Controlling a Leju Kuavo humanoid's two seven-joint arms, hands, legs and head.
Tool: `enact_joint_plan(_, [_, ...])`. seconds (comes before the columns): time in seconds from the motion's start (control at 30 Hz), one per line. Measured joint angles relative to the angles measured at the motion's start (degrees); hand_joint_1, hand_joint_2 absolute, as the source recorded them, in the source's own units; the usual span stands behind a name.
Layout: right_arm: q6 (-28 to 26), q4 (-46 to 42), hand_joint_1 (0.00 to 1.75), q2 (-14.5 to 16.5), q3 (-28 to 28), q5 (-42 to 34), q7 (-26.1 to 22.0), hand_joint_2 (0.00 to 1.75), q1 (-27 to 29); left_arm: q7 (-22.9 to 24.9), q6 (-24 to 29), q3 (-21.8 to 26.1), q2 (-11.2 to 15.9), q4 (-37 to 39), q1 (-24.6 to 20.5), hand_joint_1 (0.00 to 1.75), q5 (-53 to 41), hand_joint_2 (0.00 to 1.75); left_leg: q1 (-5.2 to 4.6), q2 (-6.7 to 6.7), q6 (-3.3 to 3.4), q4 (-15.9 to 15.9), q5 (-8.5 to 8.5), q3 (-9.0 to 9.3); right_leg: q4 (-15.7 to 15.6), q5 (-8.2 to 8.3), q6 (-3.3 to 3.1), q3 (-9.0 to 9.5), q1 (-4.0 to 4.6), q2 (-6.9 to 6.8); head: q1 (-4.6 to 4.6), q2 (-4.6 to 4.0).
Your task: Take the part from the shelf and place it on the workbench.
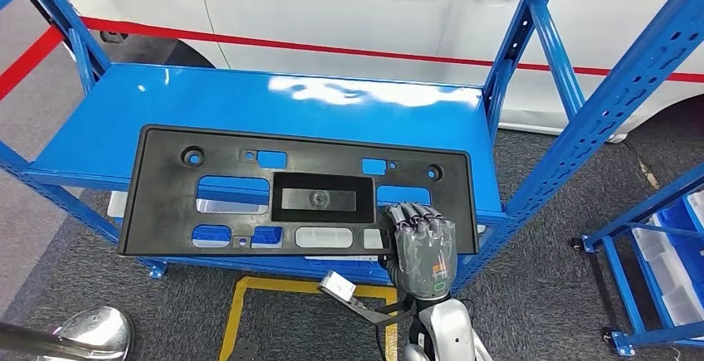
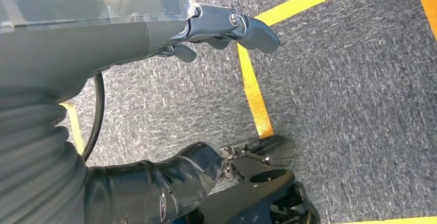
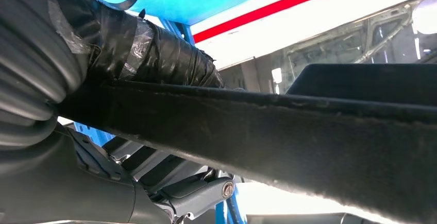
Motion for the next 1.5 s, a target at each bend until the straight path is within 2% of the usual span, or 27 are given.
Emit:
enact_joint_plan(0.03, [0.0,0.0,1.71,0.0,0.0,0.0,0.0,1.75,0.0,0.0,0.0,0.0,0.0,0.0,0.0,0.00,0.0,1.75,-0.10,-0.01,-0.34,0.2,0.02,-0.20,-1.3,0.14,-0.25,0.50,0.09,0.04,-0.01,0.00])
enact_joint_plan(0.13, [0.0,-0.1,1.71,0.0,0.0,0.2,0.0,1.75,0.1,0.0,0.0,0.0,0.0,0.0,0.0,0.00,0.0,1.75,0.00,-0.03,-1.37,0.4,0.18,-0.51,-1.7,0.67,-1.28,0.23,0.24,0.08,-0.02,0.00])
enact_joint_plan(0.17, [0.0,-0.1,1.71,0.0,-0.1,0.2,0.0,1.75,0.1,0.0,0.0,0.0,0.0,0.0,0.0,0.00,0.0,1.75,0.09,-0.05,-1.67,1.0,-0.41,-0.80,-2.0,0.95,-1.71,0.21,0.19,0.03,-0.02,0.00])
enact_joint_plan(0.23, [0.0,-0.1,1.71,0.0,-0.1,0.3,0.1,1.75,0.1,0.0,0.0,0.0,0.0,0.0,0.0,0.00,0.0,1.75,0.24,-0.07,-2.17,5.5,-3.66,-2.71,-2.3,1.47,-2.45,0.00,0.07,-0.10,-0.03,0.00])
enact_joint_plan(0.3, [0.0,-0.1,1.71,0.0,-0.1,0.3,0.1,1.75,0.1,0.0,0.0,0.1,0.0,0.0,0.0,0.00,0.0,1.75,0.31,-0.07,-2.54,13.0,-7.55,-5.75,-2.3,1.80,-2.73,-0.53,0.21,-0.14,-0.04,0.00])
enact_joint_plan(0.33, [0.0,-0.1,1.71,0.0,-0.1,0.4,0.1,1.75,0.2,0.0,0.0,0.1,0.0,0.0,0.1,0.00,0.0,1.75,0.33,-0.06,-2.62,15.5,-8.39,-6.64,-2.3,1.93,-2.75,-0.75,0.28,-0.15,-0.04,0.00])
enact_joint_plan(0.37, [0.0,-0.1,1.71,0.0,-0.1,0.4,0.1,1.75,0.2,0.0,0.0,0.1,0.0,0.0,0.2,0.00,0.0,1.75,0.33,-0.06,-2.60,15.9,-8.08,-6.49,-2.2,2.03,-2.72,-0.91,0.34,-0.14,-0.04,0.00])
enact_joint_plan(0.4, [0.0,-0.1,1.71,0.0,-0.1,0.4,0.1,1.75,0.3,0.0,0.0,0.1,0.0,0.0,0.2,0.00,0.0,1.75,0.32,-0.07,-2.47,13.9,-6.75,-5.17,-2.1,2.11,-2.66,-1.00,0.37,-0.13,-0.04,0.00])
enact_joint_plan(0.47, [0.0,-0.2,1.71,0.1,-0.1,0.4,0.1,1.75,0.3,0.0,0.0,0.2,0.0,0.0,0.1,0.00,0.0,1.75,0.19,-0.08,-1.92,5.8,-3.44,-0.58,-2.0,2.25,-2.43,-1.09,0.50,-0.09,-0.03,0.00])
enact_joint_plan(0.53, [0.0,-0.3,1.71,0.1,-0.2,0.5,0.3,1.75,0.3,0.0,0.0,0.3,0.0,0.0,0.0,0.00,-0.1,1.75,-0.10,-0.11,-1.34,0.4,-2.01,2.11,-1.9,2.52,-1.95,-1.31,0.63,-0.09,-0.03,0.00])
enact_joint_plan(0.63, [0.0,-0.3,1.71,0.1,-0.2,0.5,0.5,1.75,0.3,0.0,0.0,0.4,-0.1,0.0,0.1,0.00,-0.1,1.75,-0.20,-0.07,-0.54,-0.6,-1.45,2.04,-2.0,2.96,-0.92,-1.61,0.56,-0.10,-0.04,0.00])
enact_joint_plan(0.67, [0.0,-0.3,1.71,0.1,-0.3,0.6,0.5,1.75,0.3,0.0,0.0,0.4,-0.1,0.0,0.1,0.00,-0.1,1.75,-0.07,0.00,-0.16,-0.9,-1.06,2.00,-1.6,2.52,-0.58,-1.82,0.53,-0.07,-0.02,0.00])
enact_joint_plan(0.73, [0.0,-0.4,1.71,0.1,-0.4,0.6,0.7,1.75,0.3,0.0,0.0,0.5,-0.3,0.0,0.0,0.00,-0.2,1.75,0.21,0.14,0.49,-1.4,-0.32,1.74,2.2,-0.35,-0.07,-3.42,0.49,0.00,0.03,0.00])
enact_joint_plan(0.8, [0.0,-0.4,1.71,0.1,-0.5,0.7,0.8,1.75,0.4,0.0,0.0,0.5,-0.3,0.0,0.0,0.00,-0.2,1.75,0.13,0.20,0.74,-1.3,0.00,1.15,9.4,-4.33,0.26,-6.39,0.44,0.03,0.07,0.00])
enact_joint_plan(0.83, [0.0,-0.4,1.71,0.1,-0.5,0.7,0.8,1.75,0.5,0.0,0.0,0.5,-0.3,0.0,0.0,0.00,-0.2,1.75,0.11,0.21,0.75,-1.2,0.12,0.85,12.3,-5.39,0.39,-7.49,0.40,0.02,0.06,0.00])
enact_joint_plan(0.87, [0.0,-0.3,1.71,0.0,-0.6,0.7,0.8,1.75,0.5,0.0,0.0,0.5,-0.3,0.0,0.1,0.00,-0.2,1.75,0.10,0.22,0.73,-1.0,0.20,0.56,13.3,-5.39,0.46,-7.65,0.35,0.02,0.06,0.00])
enact_joint_plan(0.9, [0.0,-0.3,1.71,0.0,-0.6,0.7,0.9,1.75,0.6,0.0,0.0,0.5,-0.3,0.0,0.1,0.00,-0.2,1.75,0.10,0.21,0.71,-0.8,0.24,0.32,12.1,-4.36,0.45,-6.68,0.28,0.01,0.07,0.00])
enact_joint_plan(0.97, [0.0,-0.4,1.71,0.0,-0.7,0.7,0.9,1.75,0.5,0.0,0.0,0.5,-0.4,0.0,0.1,0.00,-0.2,1.75,0.10,0.16,0.53,-0.2,0.18,-0.03,4.8,-1.35,0.19,-2.37,0.16,-0.01,0.07,0.00])
enact_joint_plan(1.03, [0.0,-0.4,1.71,0.0,-0.8,0.7,1.0,1.75,0.5,0.0,0.0,0.6,-0.4,0.0,0.0,0.00,-0.3,1.75,-0.10,0.14,0.01,0.3,0.13,-0.40,-0.7,0.10,-0.28,0.39,0.34,0.00,0.04,0.00])
enact_joint_plan(1.13, [0.0,-0.5,1.71,0.0,-0.8,0.7,1.0,1.75,0.6,0.0,0.0,0.6,-0.5,0.0,0.0,0.00,-0.3,1.75,-0.17,0.15,-0.99,0.3,0.44,-0.71,-1.7,0.57,-1.16,0.37,0.52,0.07,0.04,0.00])
enact_joint_plan(1.2, [0.0,-0.6,1.71,0.0,-0.9,0.7,1.0,1.75,0.5,0.0,0.0,0.7,-0.5,0.0,0.0,0.00,-0.3,1.75,-0.02,0.09,-1.60,1.7,-0.81,-1.36,-2.2,1.12,-1.99,0.30,0.32,-0.02,0.02,0.00])
enact_joint_plan(1.23, [0.0,-0.6,1.71,0.1,-0.9,0.7,1.0,1.75,0.5,0.0,0.0,0.7,-0.5,0.0,0.0,0.00,-0.3,1.75,0.08,0.06,-1.89,4.0,-2.46,-2.31,-2.4,1.40,-2.38,0.19,0.20,-0.09,-0.01,0.00])
enact_joint_plan(1.3, [0.0,-0.6,1.71,0.2,-0.9,0.7,1.0,1.75,0.5,0.0,0.0,0.8,-0.5,0.0,0.0,0.00,-0.3,1.75,0.23,0.04,-2.37,11.2,-6.62,-5.22,-2.4,1.74,-2.72,-0.27,0.24,-0.15,-0.04,0.00])
enact_joint_plan(1.33, [0.0,-0.6,1.71,0.2,-0.9,0.7,1.0,1.75,0.5,0.0,0.0,0.8,-0.5,0.0,0.0,0.00,-0.4,1.75,0.28,0.04,-2.52,14.4,-8.00,-6.47,-2.4,1.87,-2.76,-0.52,0.29,-0.16,-0.04,0.00])
enact_joint_plan(1.37, [0.0,-0.6,1.71,0.2,-0.9,0.8,1.0,1.75,0.6,0.0,0.0,0.8,-0.5,0.0,0.1,0.00,-0.4,1.75,0.28,0.04,-2.58,15.9,-8.31,-6.88,-2.3,1.98,-2.72,-0.73,0.33,-0.17,-0.04,0.00])
enact_joint_plan(1.4, [0.0,-0.6,1.71,0.2,-0.9,0.8,1.0,1.75,0.6,0.0,0.0,0.8,-0.5,0.0,0.1,0.00,-0.5,1.75,0.28,0.04,-2.54,15.3,-7.57,-6.23,-2.3,2.07,-2.67,-0.87,0.35,-0.16,-0.04,0.00])
enact_joint_plan(1.5, [0.0,-0.6,1.71,0.2,-0.9,1.0,1.1,1.75,0.6,0.0,0.0,0.8,-0.5,0.0,-0.1,0.00,-0.6,1.75,0.09,0.01,-1.84,4.0,-2.85,0.22,-2.0,2.26,-2.36,-1.02,0.48,-0.11,-0.04,0.00])
